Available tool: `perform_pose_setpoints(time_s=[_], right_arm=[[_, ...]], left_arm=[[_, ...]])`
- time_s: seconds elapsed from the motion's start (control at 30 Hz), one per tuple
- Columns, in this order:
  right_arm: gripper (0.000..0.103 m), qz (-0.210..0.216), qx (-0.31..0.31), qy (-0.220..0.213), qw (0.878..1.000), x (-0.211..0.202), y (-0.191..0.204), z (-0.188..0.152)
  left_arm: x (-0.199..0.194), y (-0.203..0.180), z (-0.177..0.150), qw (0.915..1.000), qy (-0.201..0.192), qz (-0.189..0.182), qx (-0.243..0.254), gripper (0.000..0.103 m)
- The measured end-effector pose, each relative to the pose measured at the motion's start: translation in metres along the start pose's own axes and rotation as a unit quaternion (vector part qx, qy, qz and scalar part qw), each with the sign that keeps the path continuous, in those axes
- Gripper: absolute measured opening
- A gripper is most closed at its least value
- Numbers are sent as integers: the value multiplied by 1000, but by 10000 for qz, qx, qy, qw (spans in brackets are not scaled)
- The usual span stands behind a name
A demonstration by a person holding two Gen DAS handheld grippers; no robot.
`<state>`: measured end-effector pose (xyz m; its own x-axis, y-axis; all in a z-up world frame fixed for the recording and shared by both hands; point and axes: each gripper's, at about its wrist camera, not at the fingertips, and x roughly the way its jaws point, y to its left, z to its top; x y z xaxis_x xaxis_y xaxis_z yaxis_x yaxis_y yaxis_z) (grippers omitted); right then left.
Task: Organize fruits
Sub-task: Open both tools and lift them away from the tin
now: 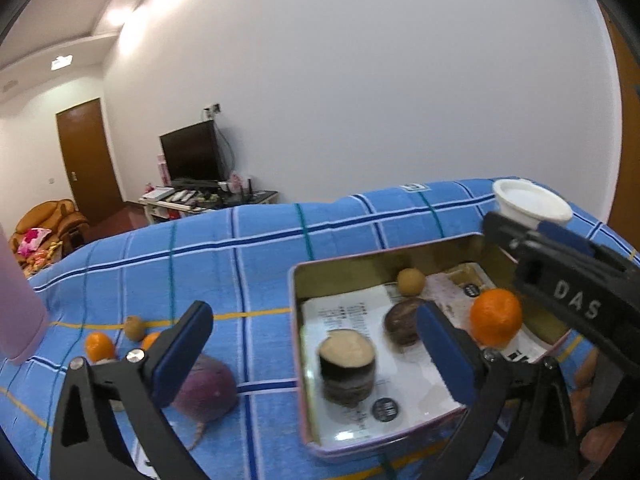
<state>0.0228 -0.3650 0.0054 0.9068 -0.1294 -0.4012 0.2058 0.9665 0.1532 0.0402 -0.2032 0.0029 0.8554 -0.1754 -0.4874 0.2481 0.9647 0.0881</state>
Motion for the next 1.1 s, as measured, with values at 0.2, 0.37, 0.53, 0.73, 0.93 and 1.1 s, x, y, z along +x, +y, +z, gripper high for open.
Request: perform_pose_setpoints(time_s=[0.2,0.37,0.53,0.73,0.93,1.1], right_arm=[[69,18,-297,-143,9995,-9,12,-4],[69,-6,-302,-202,9993,-15,15,-5],[69,-12,-216,-224,9995,-22,15,-8],[69,-48,-300,-316,9990,-32,24,-14],[69,-129,-278,-350,9989,-43,36,-20],[69,-242,-295,-342,9987,-48,40,-23]], left_arm=[[-9,18,-7,9995,-49,310,-47,103],[-13,34,-11,9990,-49,381,-230,103],[-16,39,-14,9987,-47,452,-242,103],[-23,47,-20,9978,-82,612,-233,103],[-28,61,-26,9976,-19,649,-255,103],[-35,72,-31,9974,-14,706,-162,103]])
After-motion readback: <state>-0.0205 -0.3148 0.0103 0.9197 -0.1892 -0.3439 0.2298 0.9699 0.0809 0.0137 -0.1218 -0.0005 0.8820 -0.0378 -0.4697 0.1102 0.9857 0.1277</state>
